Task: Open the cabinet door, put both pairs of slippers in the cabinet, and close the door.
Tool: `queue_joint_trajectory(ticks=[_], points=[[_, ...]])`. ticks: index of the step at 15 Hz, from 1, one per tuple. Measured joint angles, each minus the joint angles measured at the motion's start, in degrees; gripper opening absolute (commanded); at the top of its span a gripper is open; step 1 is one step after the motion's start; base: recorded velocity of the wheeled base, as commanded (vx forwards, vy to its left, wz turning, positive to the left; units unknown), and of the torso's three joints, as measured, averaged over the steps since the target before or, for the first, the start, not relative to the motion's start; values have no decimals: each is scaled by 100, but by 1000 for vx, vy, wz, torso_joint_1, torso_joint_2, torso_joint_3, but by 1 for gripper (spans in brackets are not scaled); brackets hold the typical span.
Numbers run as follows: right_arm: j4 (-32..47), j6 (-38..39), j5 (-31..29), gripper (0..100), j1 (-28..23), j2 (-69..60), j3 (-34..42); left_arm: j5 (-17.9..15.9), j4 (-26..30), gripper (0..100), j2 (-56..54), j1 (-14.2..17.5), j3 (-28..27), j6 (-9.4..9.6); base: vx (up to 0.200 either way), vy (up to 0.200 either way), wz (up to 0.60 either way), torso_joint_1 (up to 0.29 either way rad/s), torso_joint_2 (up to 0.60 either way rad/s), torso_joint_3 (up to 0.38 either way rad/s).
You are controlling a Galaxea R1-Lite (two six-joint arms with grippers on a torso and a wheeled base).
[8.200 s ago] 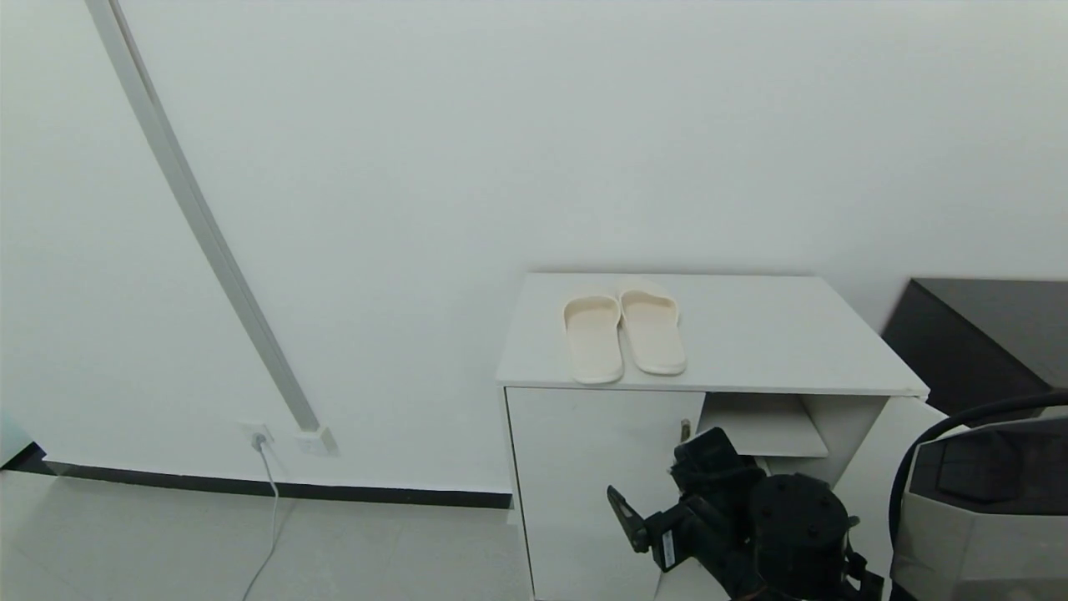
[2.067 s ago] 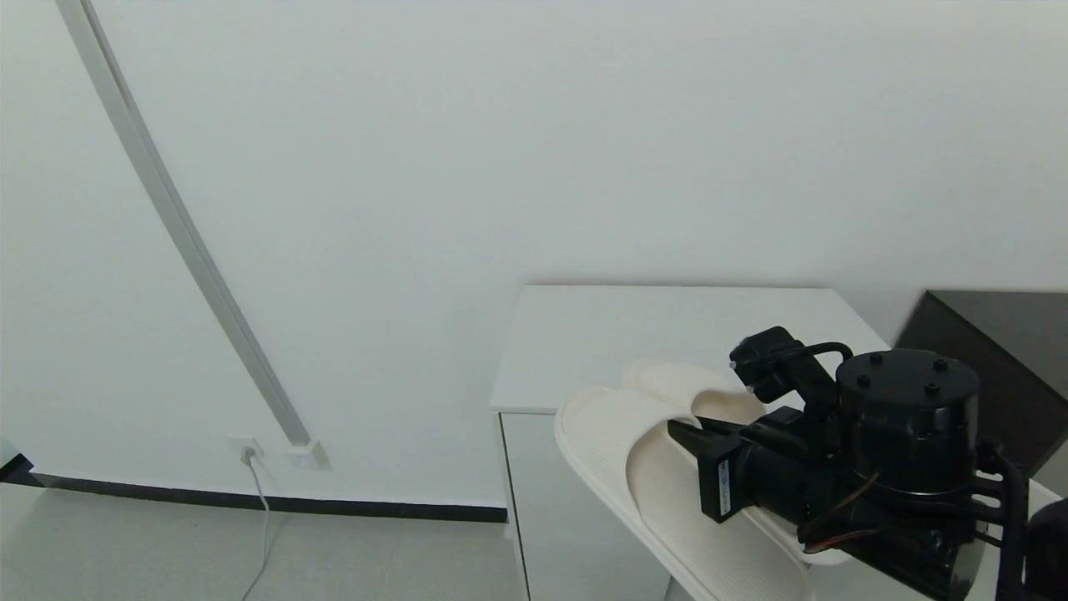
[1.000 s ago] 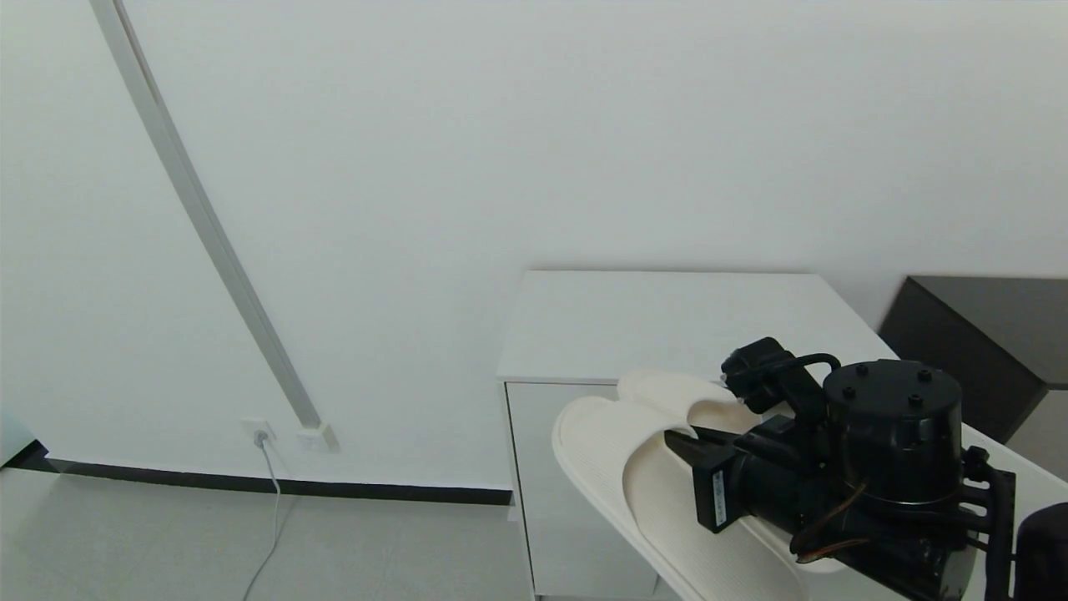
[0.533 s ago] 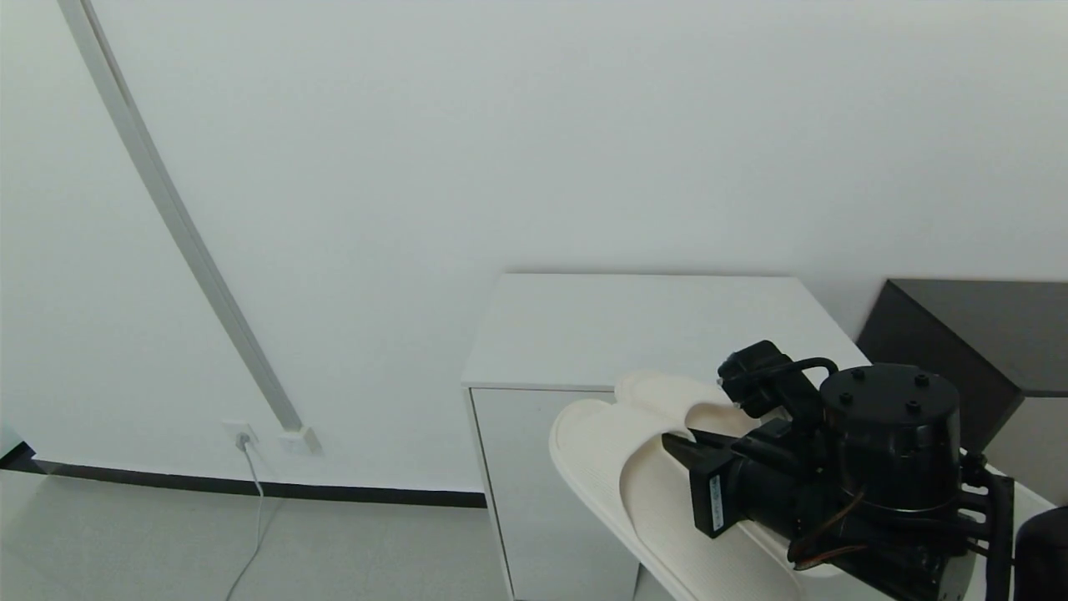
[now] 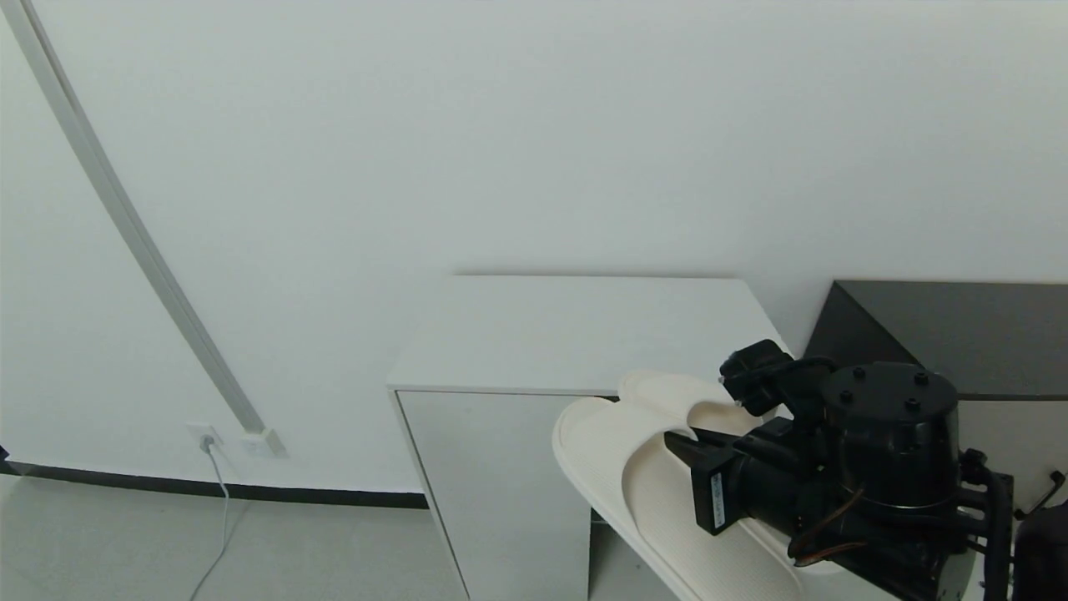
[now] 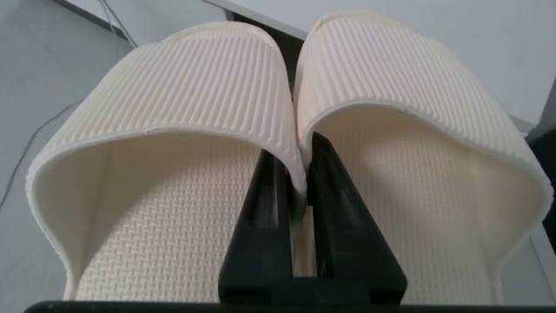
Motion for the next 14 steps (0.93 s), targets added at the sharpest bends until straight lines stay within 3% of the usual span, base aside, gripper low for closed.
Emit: queue_joint_trajectory(ticks=[5, 14], points=[[2, 4, -16, 0, 21, 2, 33, 0, -2, 0, 0, -2, 0, -6, 0, -200, 0, 2, 2, 3], [-9, 24, -24, 0, 17, 2, 40, 1, 0, 0, 0, 0, 0, -4, 0, 0, 0, 0, 0, 0]])
